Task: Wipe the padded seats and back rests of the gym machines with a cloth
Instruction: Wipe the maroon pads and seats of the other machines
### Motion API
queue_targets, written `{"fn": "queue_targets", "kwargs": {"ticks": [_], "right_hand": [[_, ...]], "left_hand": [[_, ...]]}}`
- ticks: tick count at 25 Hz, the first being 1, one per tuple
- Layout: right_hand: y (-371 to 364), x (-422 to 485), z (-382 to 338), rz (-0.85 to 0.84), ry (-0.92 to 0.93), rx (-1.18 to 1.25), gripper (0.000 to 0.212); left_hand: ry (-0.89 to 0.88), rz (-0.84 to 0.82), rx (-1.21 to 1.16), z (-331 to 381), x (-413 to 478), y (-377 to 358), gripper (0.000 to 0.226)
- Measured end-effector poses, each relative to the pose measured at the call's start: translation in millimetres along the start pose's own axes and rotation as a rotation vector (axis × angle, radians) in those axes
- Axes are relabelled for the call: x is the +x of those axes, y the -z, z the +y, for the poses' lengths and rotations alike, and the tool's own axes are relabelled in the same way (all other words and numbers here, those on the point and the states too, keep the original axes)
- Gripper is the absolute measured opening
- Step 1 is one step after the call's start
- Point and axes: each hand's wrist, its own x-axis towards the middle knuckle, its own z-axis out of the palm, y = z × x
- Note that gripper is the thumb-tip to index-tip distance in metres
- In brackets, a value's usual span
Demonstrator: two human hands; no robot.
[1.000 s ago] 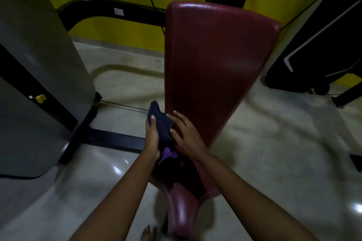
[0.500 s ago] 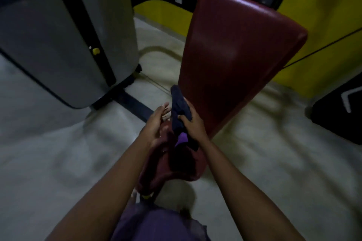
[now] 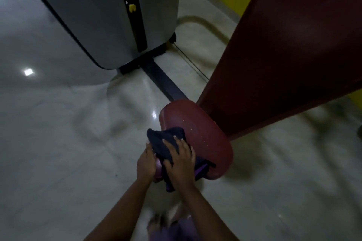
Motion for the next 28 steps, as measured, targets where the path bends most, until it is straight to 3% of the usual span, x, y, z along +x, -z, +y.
{"fn": "queue_targets", "kwargs": {"ticks": [4, 6, 11, 15, 20, 22, 25, 26, 28], "right_hand": [[2, 36, 54, 0.099, 0.071, -0.011, 0.052], [10, 62, 79, 0.091, 0.075, -0.042, 0.054], [33, 129, 105, -0.053, 0.051, -0.172, 0.064], [18, 100, 63, -0.172, 0.494, -0.221, 0.045], [9, 162, 54, -0.256, 0.731, -0.268, 0.05], [7, 194, 55, -0.273, 0.68, -0.284, 0.056], [6, 212, 52, -0.182, 0.437, -0.256, 0.065], [5, 206, 48, -0.159, 0.425, -0.243, 0.062], [-2, 178, 42, -0.184, 0.59, -0.246, 0.051]], "left_hand": [[-0.243, 0.025, 0.532, 6, 22, -15, 0.072], [-0.338, 0.069, 0.658, 6, 28, -18, 0.074], [-0.343, 0.139, 0.7, 4, 32, -21, 0.07], [-0.336, 0.146, 0.689, 5, 33, -21, 0.074], [-0.318, 0.148, 0.666, 6, 33, -23, 0.068], [-0.309, 0.153, 0.679, 6, 35, -20, 0.067], [-0.321, 0.167, 0.707, 4, 39, -21, 0.065], [-0.322, 0.176, 0.714, 3, 40, -21, 0.063], [-0.327, 0.175, 0.715, 4, 40, -23, 0.061]]}}
